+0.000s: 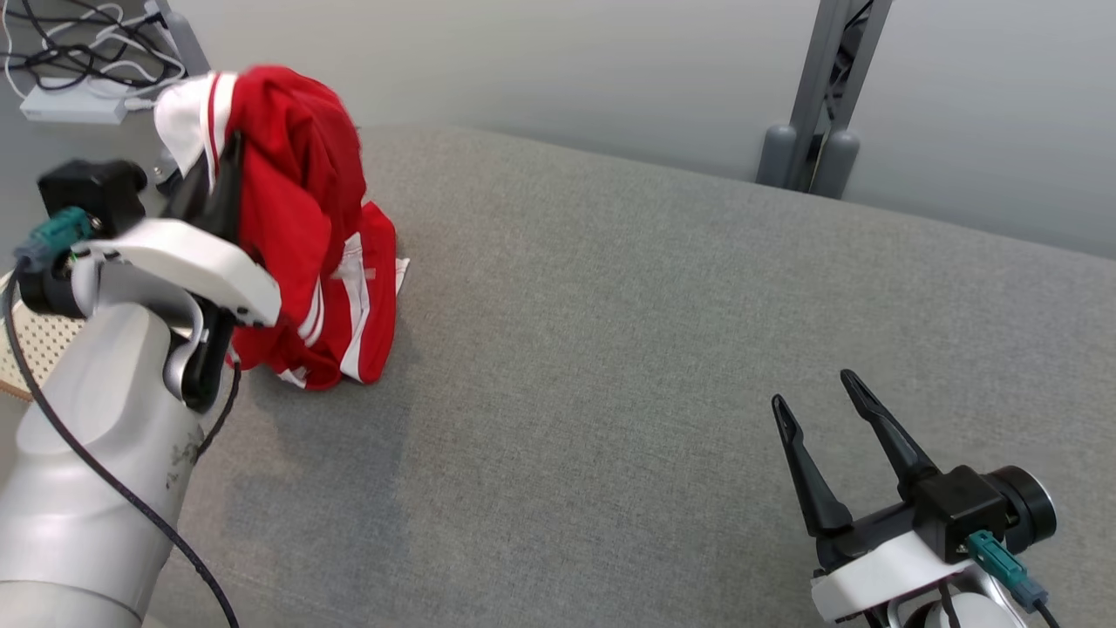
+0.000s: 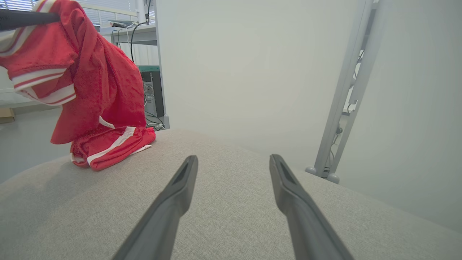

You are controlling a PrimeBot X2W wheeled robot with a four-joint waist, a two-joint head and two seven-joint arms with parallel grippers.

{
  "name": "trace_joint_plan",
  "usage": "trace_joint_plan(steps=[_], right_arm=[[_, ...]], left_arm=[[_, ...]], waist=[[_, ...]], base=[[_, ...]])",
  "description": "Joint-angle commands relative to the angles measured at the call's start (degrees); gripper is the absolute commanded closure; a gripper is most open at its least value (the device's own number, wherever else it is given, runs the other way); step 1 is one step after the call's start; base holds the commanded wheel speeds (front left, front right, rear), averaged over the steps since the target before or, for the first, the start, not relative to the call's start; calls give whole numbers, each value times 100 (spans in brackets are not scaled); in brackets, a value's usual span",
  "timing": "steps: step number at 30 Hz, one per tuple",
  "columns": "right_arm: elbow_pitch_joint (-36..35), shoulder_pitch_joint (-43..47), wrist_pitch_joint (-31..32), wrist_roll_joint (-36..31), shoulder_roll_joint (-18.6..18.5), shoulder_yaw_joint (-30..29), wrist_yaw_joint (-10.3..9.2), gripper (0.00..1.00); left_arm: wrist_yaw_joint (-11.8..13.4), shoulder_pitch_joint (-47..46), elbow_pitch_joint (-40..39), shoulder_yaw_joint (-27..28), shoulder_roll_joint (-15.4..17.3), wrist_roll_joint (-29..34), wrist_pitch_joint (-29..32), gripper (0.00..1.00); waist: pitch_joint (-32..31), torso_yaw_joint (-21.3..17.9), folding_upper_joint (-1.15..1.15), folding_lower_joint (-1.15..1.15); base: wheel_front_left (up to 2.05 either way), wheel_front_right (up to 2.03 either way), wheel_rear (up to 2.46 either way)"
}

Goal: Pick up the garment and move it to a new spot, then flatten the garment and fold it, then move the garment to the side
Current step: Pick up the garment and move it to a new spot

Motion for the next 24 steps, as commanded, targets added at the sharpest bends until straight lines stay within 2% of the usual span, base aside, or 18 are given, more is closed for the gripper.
trace_joint_plan(steps=[1,6,9,10,16,24], right_arm=[[26,74,-11,32,-4,-25,-2,0],[-3,188,-11,89,70,-167,-2,0],[0,248,-11,63,91,-223,-2,0],[-15,248,-11,39,95,-278,-2,0],[-130,193,-11,106,107,-494,-2,0],[-218,156,-11,69,104,-764,-2,0]], left_arm=[[85,58,-351,154,60,144,-45,100],[355,711,-2067,870,81,881,-40,100],[327,1092,-2901,1198,-58,1312,-42,100],[282,1317,-3278,1393,-201,1502,-41,100],[45,1746,-3945,1587,-620,1892,-42,100],[-120,2044,-4426,1310,-970,2048,-43,100]], waist=[[-136,-44,0,0],[-387,-209,0,0],[-521,-335,0,0],[-574,-448,0,0],[-657,-893,0,0],[-618,-1735,0,0]], base=[[0,0,0],[0,0,0],[0,0,0],[0,0,0],[0,0,0],[0,0,0]])
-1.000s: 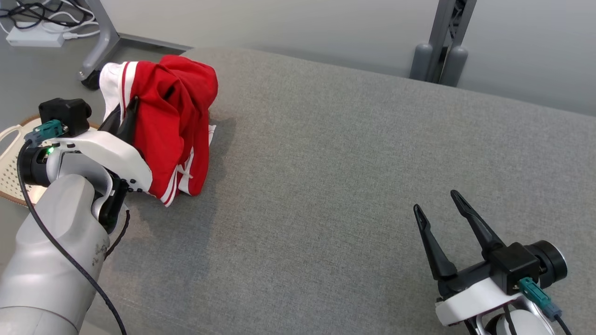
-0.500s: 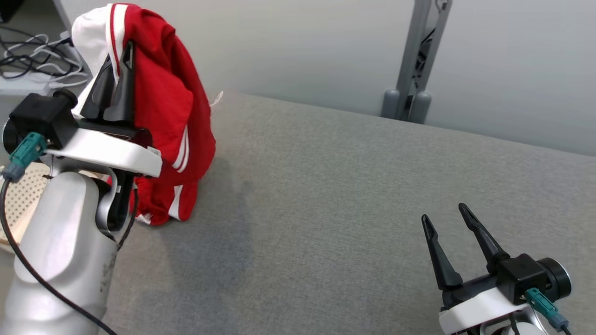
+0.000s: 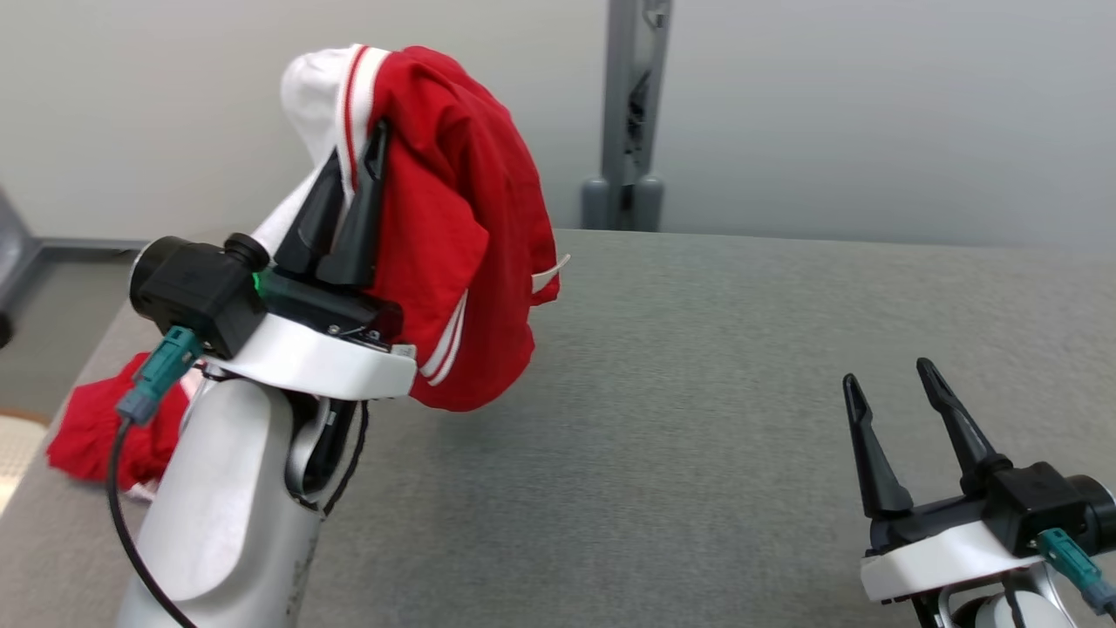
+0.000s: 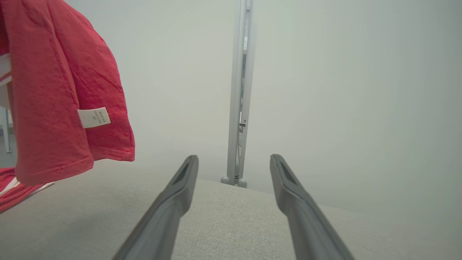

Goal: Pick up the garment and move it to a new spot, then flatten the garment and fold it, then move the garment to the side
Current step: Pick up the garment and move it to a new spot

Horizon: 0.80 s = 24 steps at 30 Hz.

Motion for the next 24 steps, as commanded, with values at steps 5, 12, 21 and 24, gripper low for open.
trace_joint_plan(steps=[5,12,21,24], right_arm=[[-107,-95,-11,-70,-28,-240,-2,0],[-161,-174,-11,-145,-24,-394,-2,0],[-220,-307,-11,-79,-24,-452,-2,0],[-240,-370,-11,-35,-23,-453,-2,0]], left_arm=[[-47,144,-290,-303,-121,-53,-20,100],[-38,151,-474,-872,-227,-186,-20,100],[-39,60,-580,-1504,-302,-577,-20,100],[-39,-25,-288,-1562,-300,-486,-19,100]], waist=[[142,-935,0,0],[326,-1642,0,0],[712,-2478,0,0],[883,-2641,0,0]], base=[[0,0,0],[0,0,0],[0,0,0],[0,0,0]])
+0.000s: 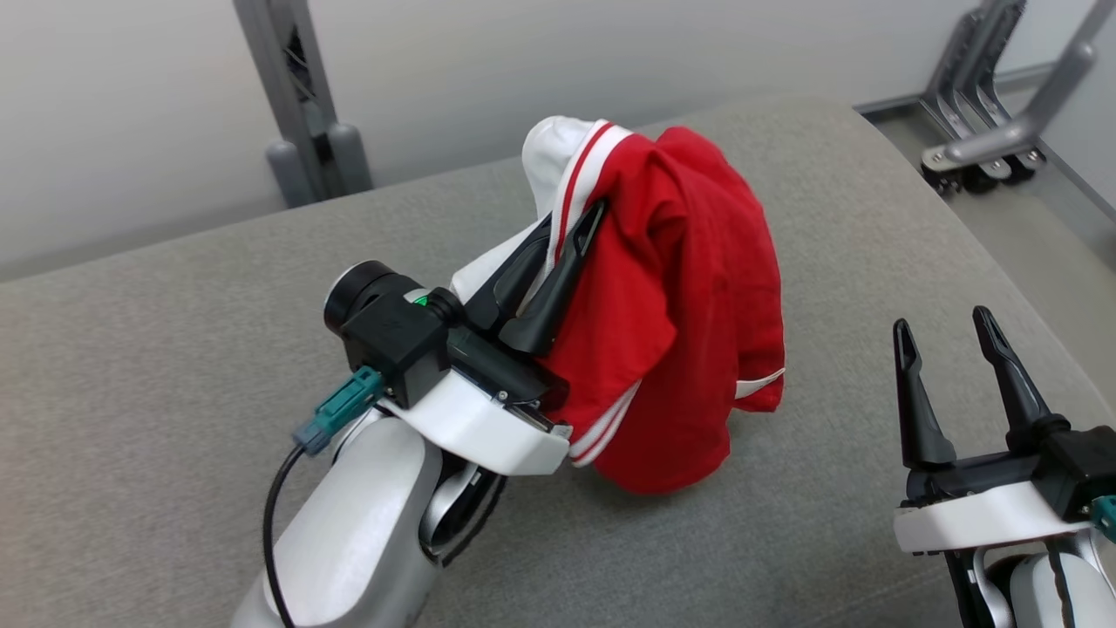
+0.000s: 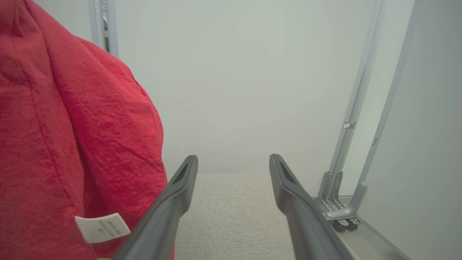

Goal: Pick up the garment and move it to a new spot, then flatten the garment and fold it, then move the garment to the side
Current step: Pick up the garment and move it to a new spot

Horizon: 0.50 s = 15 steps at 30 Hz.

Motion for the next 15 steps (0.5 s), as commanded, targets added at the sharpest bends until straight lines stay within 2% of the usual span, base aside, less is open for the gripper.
trace_joint_plan(steps=[1,7,10,15], right_arm=[[-27,-69,-11,45,-24,1,-2,0],[-45,-188,-11,145,-23,124,-2,0],[-20,-240,-11,164,-24,205,-2,0],[-4,-319,-11,233,-23,319,-2,0]], left_arm=[[-5,-125,97,22,50,115,-20,100],[64,-371,1610,308,345,748,-22,100],[298,-569,2346,414,526,1145,-21,100],[600,-834,3157,667,747,1429,-21,100]], waist=[[236,-223,0,0],[558,-420,0,0],[691,-471,0,0],[837,-499,0,0]], base=[[0,0,0],[0,0,0],[0,0,0],[0,0,0]])
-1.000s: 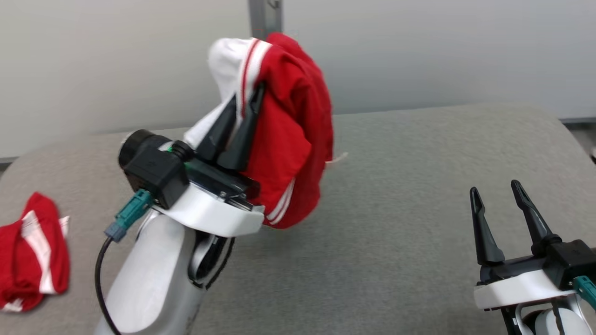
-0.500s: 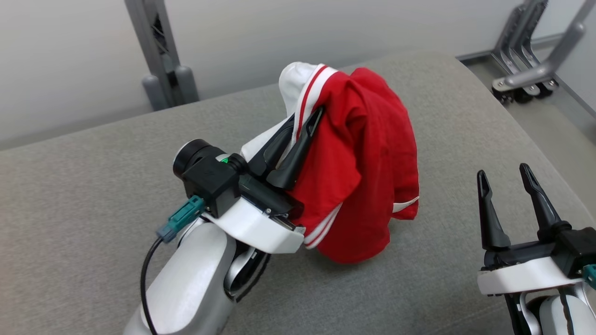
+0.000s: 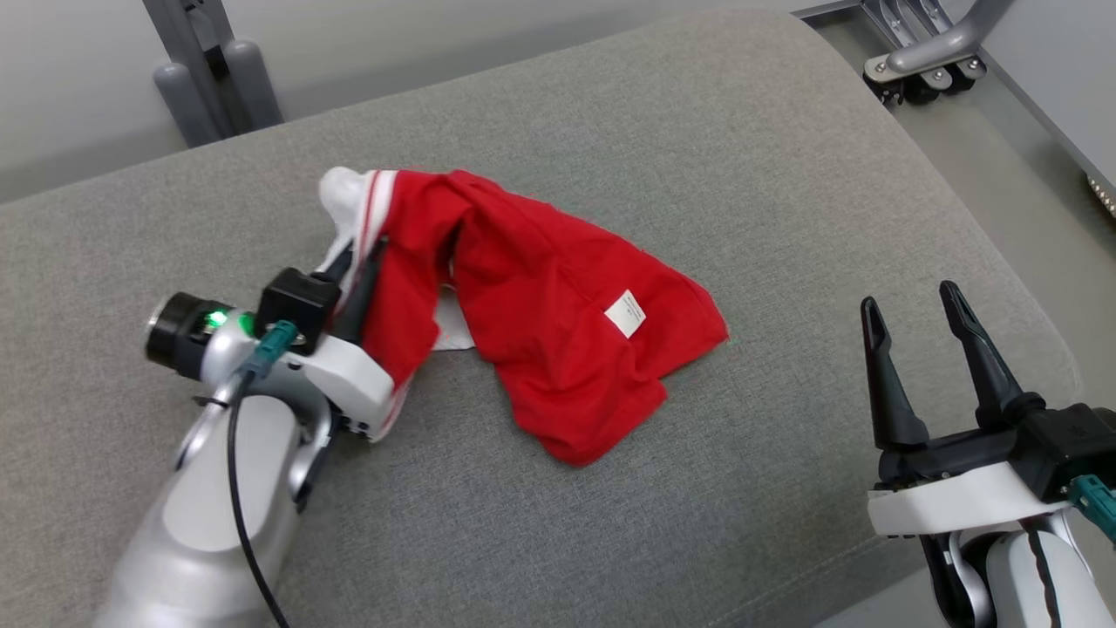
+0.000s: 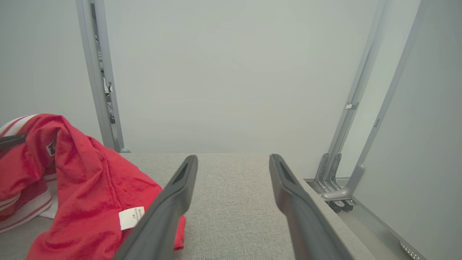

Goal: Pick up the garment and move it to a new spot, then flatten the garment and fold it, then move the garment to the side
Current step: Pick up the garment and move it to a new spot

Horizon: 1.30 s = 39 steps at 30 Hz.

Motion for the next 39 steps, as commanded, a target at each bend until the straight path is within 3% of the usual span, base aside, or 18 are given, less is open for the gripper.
trace_joint_plan(steps=[1,6,7,8,11,18,26,39], right_arm=[[6,-70,-11,53,-24,30,-2,0],[15,-119,-11,25,-24,124,-2,0],[17,-135,-11,16,-24,123,-2,0],[21,-143,-11,10,-25,124,-2,0],[41,-153,-11,-18,-24,135,-2,0],[81,-73,-10,-87,-24,130,-2,0],[155,170,-10,-298,-26,133,-2,0],[348,516,-10,-432,-67,163,-2,0]], left_arm=[[92,-186,161,88,119,112,-22,100],[288,-354,611,110,238,351,-21,100],[339,-392,706,117,235,391,-21,74],[380,-418,794,111,228,424,-21,0],[374,-465,919,128,144,376,-21,0],[625,-246,623,367,1,259,-21,0],[739,707,-994,1164,-304,17,-14,0],[1074,2951,-2881,1660,-617,229,-14,0]], waist=[[68,-9,0,0],[142,90,0,0],[146,117,0,0],[142,146,0,0],[101,244,0,0],[-140,522,0,0],[-701,1097,0,0],[-1253,1883,0,0]], base=[[0,0,0],[0,0,0],[0,0,0],[0,0,0],[0,0,0],[0,0,0],[0,0,0],[0,0,0]])
